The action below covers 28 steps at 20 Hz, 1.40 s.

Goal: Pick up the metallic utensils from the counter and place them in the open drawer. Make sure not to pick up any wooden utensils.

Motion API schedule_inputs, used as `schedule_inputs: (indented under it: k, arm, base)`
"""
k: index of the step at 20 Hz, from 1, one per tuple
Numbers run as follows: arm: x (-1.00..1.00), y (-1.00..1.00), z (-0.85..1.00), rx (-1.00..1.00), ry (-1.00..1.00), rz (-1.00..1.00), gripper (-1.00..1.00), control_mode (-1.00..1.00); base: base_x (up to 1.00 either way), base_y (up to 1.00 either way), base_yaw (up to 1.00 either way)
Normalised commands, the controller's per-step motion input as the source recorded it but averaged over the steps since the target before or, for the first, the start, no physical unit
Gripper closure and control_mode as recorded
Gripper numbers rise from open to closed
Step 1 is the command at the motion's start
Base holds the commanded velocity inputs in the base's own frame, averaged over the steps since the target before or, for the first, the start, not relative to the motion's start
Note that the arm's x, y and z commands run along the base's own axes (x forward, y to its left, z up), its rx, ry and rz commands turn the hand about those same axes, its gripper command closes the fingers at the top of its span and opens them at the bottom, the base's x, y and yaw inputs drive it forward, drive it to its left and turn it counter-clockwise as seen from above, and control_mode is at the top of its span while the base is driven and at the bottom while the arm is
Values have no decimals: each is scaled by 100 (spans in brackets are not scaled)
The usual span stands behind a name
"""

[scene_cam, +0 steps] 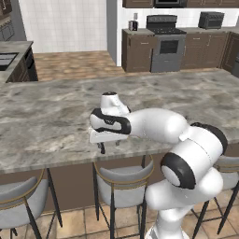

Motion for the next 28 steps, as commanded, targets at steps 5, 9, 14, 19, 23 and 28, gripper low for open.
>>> schedule_inputs:
  k: [5, 9, 14, 19, 23, 28]
  arm:
    - [61, 12, -18, -5, 0, -2, -100, -100]
    - [49, 0, -14, -2, 0, -2, -100, -100]
    - [19, -1, -20, 0, 0, -4, -100, -100]
    - [27, 0, -40, 0, 0, -7, -100, -100]
    - [14, 0, -44, 0, 0, -5, -100, -100]
    - [4, 1, -19, 0, 0, -4, -100, -100]
  base:
    - [0, 0, 0]
    - [0, 0, 0]
    - [0, 0, 0]
    - [0, 0, 0]
    - [0, 0, 0]
    - [0, 0, 0]
